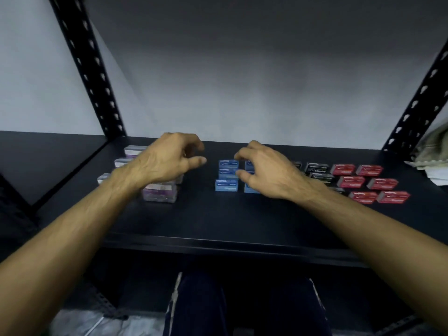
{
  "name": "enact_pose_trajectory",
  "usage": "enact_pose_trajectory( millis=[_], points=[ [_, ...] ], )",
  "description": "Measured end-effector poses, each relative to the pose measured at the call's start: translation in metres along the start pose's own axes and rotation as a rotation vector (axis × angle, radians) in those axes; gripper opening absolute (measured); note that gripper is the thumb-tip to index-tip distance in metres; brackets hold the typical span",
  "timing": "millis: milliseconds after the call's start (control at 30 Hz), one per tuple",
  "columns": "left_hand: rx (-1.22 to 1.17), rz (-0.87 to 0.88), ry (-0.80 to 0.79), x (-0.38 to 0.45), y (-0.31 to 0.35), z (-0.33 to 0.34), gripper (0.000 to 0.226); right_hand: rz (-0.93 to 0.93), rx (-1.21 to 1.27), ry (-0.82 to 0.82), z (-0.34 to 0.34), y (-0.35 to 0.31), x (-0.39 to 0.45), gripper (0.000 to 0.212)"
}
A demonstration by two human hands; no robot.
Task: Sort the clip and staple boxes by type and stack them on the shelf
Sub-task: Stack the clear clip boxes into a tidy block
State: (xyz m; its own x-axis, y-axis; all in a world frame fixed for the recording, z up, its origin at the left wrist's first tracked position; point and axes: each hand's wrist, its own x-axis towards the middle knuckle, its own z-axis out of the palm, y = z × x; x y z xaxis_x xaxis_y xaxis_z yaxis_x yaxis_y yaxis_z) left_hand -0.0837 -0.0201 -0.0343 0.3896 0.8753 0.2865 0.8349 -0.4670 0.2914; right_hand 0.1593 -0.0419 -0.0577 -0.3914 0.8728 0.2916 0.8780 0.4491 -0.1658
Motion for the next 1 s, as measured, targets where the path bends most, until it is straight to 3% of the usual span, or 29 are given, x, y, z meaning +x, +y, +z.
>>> enact_pose_trajectory(
  millis=[333,533,1000],
  points=[
    [0.029,-0.322,-0.065,-0.070,-0.128,-0.068,0.034,-0.173,0.100,-0.068,0.033,-0.099,0.038,0.041],
    [-0.080,-0.241,-0.189,-0.094,-0.149,-0.055,0.037,-0.225,0.095,-0.061,0.061,-0.130,0.053,0.045],
    [-0.230,-0.180,-0.125,-0.090,-0.153,-0.029,0.028,-0.140,0.113,-0.019,0.074,-0.137,0.051,0.038]
  ],
)
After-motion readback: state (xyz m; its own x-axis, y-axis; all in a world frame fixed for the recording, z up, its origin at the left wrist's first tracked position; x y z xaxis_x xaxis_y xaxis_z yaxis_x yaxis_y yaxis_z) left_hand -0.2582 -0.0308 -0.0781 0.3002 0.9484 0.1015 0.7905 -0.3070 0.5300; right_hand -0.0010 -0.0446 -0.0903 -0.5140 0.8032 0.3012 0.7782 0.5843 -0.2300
